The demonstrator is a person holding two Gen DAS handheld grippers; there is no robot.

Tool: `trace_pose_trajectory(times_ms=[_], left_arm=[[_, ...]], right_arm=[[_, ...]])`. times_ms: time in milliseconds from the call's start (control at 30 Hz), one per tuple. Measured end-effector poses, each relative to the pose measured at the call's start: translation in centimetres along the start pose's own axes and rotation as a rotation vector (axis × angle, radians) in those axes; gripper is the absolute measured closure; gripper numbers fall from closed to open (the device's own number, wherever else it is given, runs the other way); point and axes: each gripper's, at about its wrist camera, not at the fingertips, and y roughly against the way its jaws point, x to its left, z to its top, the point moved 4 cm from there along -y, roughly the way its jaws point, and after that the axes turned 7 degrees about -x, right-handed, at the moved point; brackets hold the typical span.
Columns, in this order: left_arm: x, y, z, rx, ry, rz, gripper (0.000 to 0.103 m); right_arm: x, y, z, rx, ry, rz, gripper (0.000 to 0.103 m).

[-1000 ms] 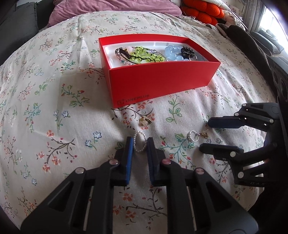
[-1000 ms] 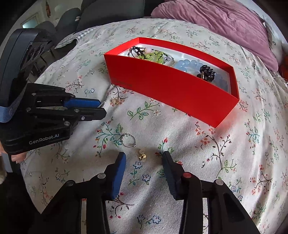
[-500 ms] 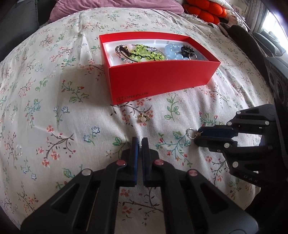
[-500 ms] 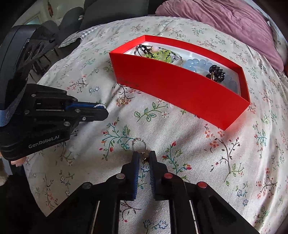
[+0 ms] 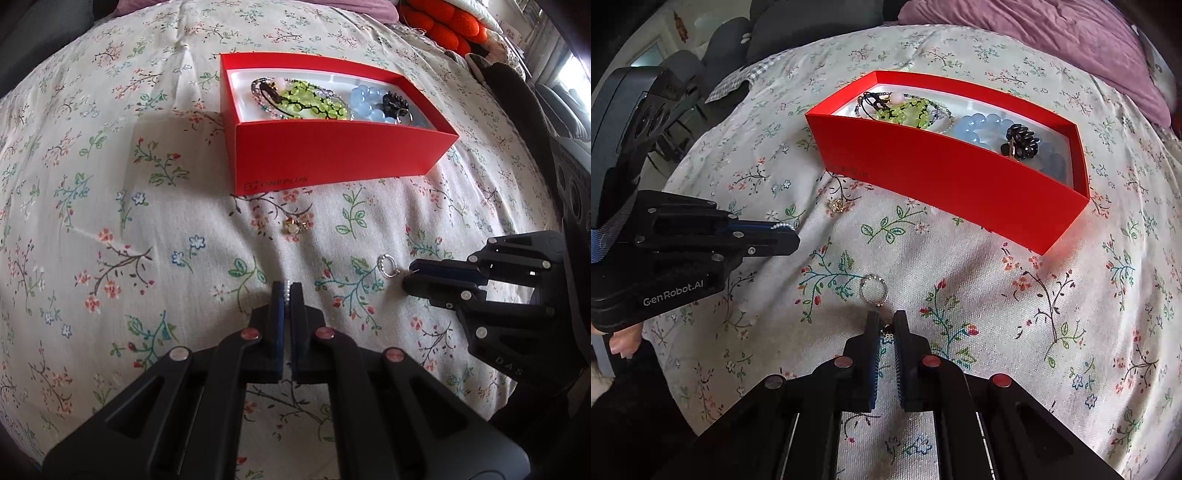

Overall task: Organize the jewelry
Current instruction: 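Carry the hoop earring with right and pearl ring with left into the red box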

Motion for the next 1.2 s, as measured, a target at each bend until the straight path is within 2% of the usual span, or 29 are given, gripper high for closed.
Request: trace_pose_trajectory(times_ms=[267,500,833,1200], left_arm=[[-0.7,1.1,-0.1,0.013,0.025,-0.006,0.1],[-1.5,2.5,0.7,-0.011,0.023,0.018,0.1],[-2.1,3.8,2.2,-0.047,0.06,0.024,0.1],[-1.7,5.3,5.2,-0.127,0.133,-0.003,0.1]], right_arm=[[-0.2,0.7,0.3,0.029,-0.03,-0.016,0.096],[-1.4,2.3,0.8,0.028,-0.088,-0.043,0.096],[-1.8,4.8,2.8,-0.037,-0.102,-0.089,0.096],[-3.0,7.7,6.0,-0.13,-0.162,-0.085,0.096]])
